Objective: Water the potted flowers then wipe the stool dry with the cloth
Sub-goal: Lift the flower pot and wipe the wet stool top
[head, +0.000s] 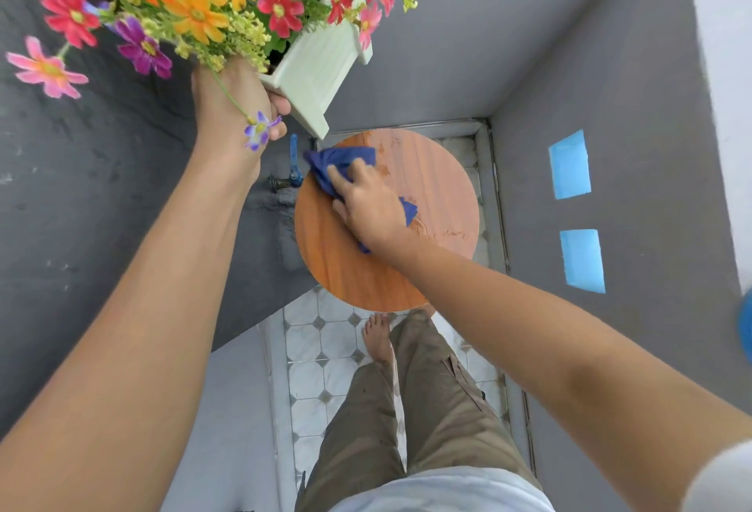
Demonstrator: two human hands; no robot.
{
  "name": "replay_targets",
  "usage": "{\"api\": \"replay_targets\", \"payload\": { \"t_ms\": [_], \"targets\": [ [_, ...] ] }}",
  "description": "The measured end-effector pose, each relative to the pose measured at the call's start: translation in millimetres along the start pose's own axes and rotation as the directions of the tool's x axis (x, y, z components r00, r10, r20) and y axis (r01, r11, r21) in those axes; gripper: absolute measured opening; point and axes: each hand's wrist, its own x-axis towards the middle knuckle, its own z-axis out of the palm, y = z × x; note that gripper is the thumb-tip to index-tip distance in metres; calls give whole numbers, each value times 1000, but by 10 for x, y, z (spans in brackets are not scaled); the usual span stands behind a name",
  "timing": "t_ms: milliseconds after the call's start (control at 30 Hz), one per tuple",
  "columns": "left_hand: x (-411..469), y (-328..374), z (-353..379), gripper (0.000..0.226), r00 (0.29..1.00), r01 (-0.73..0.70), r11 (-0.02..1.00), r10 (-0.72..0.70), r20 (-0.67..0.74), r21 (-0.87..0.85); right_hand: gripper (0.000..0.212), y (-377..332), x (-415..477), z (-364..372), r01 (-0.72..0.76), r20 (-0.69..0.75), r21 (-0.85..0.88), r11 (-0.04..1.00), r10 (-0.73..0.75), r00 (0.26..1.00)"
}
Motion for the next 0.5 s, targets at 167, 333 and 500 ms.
{"api": "replay_targets", "payload": {
  "t_ms": [167,333,500],
  "targets": [
    [34,-36,-16,21,1000,0,1000,0,-6,7,43,-299,-690,283,492,152,45,869,-493,857],
    [-15,-68,-5,21,1000,-5,1000,5,-5,21,51,567,-585,-113,268,41,-6,963,-268,963],
    [-115,-162,17,39,1000,7,998,-8,4,54,48,1183,-462,-471,-409,-186,70,910,415,891]
  ]
}}
